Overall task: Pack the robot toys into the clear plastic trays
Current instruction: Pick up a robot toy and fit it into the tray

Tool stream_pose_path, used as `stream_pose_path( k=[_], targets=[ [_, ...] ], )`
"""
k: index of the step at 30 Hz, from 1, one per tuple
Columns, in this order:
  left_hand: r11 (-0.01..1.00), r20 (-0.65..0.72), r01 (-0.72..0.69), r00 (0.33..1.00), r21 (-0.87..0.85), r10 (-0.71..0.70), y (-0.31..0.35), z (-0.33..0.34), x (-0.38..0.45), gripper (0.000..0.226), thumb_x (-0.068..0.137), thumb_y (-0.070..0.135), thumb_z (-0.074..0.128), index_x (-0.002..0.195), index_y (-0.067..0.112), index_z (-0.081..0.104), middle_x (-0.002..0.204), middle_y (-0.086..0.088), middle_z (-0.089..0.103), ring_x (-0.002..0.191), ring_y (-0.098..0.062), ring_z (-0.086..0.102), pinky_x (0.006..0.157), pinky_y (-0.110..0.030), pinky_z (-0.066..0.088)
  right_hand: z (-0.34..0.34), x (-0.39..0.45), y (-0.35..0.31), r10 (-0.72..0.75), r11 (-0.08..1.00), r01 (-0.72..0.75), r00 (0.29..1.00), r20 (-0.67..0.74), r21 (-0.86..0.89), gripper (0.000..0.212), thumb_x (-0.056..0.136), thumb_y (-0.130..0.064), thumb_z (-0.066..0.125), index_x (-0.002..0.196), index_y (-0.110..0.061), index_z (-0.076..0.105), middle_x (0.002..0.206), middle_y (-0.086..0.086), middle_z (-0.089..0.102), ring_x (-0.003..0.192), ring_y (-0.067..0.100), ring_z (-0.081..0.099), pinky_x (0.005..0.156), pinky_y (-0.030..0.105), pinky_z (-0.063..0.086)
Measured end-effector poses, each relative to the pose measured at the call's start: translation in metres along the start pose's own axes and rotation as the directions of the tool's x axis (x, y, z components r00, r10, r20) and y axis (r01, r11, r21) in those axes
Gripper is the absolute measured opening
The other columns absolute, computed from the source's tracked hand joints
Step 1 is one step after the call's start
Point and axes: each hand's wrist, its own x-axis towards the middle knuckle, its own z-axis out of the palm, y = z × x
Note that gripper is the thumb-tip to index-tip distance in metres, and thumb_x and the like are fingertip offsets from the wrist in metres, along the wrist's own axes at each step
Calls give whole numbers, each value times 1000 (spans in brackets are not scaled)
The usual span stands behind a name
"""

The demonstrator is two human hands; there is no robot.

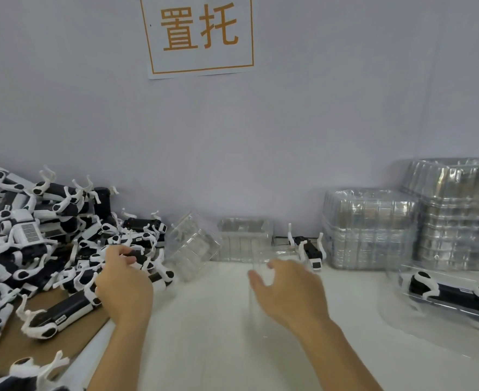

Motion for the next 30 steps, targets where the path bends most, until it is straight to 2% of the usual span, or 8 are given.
stream_pose_path(
  k=[5, 8, 11, 16, 20, 24, 27, 30],
  targets=[
    [963, -42, 0, 999, -268, -11, 10, 0, 3, 33, 94, -10, 35, 102, 15, 55, 84, -6, 68, 72, -32, 64, 72, -47, 54, 11, -15, -23, -51, 985, 76, 986, 159, -156, 21, 96, -40, 54, 91, -21, 45, 101, 1, 55, 99, 28, 57, 80, 36, 30],
    [897, -21, 84, 994, -434, -104, 11, 1, 2, 30, 99, -6, 33, 99, 15, 55, 85, -8, 67, 61, -20, 63, 63, -35, 53, -3, -12, -14, -48, 988, 72, 984, 174, -138, 12, 83, -18, 54, 89, -22, 45, 92, -2, 48, 89, 26, 53, 84, 33, 32],
    [750, 37, 244, 959, -615, -282, 10, 3, 4, 32, 101, -3, 36, 90, 21, 55, 82, -1, 66, 45, -3, 52, 41, -14, 41, -13, -7, 3, 21, 994, 3, 977, 214, -112, 36, 75, -12, 55, 108, -27, 54, 107, -5, 57, 106, 18, 55, 102, 34, 30],
    [516, 226, 431, 882, -740, -413, 11, 4, 4, 38, 100, -6, 42, 83, 25, 57, 86, -3, 66, 59, -7, 51, 51, -14, 41, -19, -2, 14, 79, 993, -62, 981, 178, -100, 30, 81, -10, 56, 101, -31, 64, 108, -10, 59, 122, 11, 44, 114, 44, 13],
    [269, 434, 554, 809, -788, -396, 24, 3, 1, 35, 101, -8, 38, 88, 17, 57, 87, -7, 61, 53, -5, 42, 47, -10, 40, -23, 2, 18, 55, 994, -51, 998, 40, -93, 32, 85, -10, 58, 105, -33, 68, 102, -14, 61, 117, 11, 50, 109, 37, 20],
    [150, 536, 600, 781, -786, -320, 48, 8, -13, 38, 99, -14, 31, 89, 13, 56, 86, -7, 57, 50, -5, 38, 46, -10, 39, -23, 2, 6, -46, 923, 123, 976, -213, 364, 36, 90, -6, 50, 111, -21, 73, 106, -8, 71, 101, 7, 61, 94, 27, 48],
    [188, 577, 600, 800, -778, -164, 70, 14, -36, 33, 101, -10, 34, 85, 12, 52, 79, -7, 58, 42, -6, 38, 44, -12, 38, -16, -1, -14, -67, 787, 125, 991, -118, 605, 28, 96, -30, 51, 107, -18, 73, 92, -14, 70, 81, -5, 63, 72, 10, 46],
    [294, 613, 577, 789, -762, 39, 86, 22, -65, 33, 98, -13, 35, 82, 11, 52, 72, -7, 61, 40, -8, 39, 45, -15, 36, -9, -1, -22, -34, 676, 43, 999, -27, 735, 36, 95, -51, 51, 101, -23, 73, 89, -14, 72, 84, 0, 66, 83, 27, 54]
  ],
)
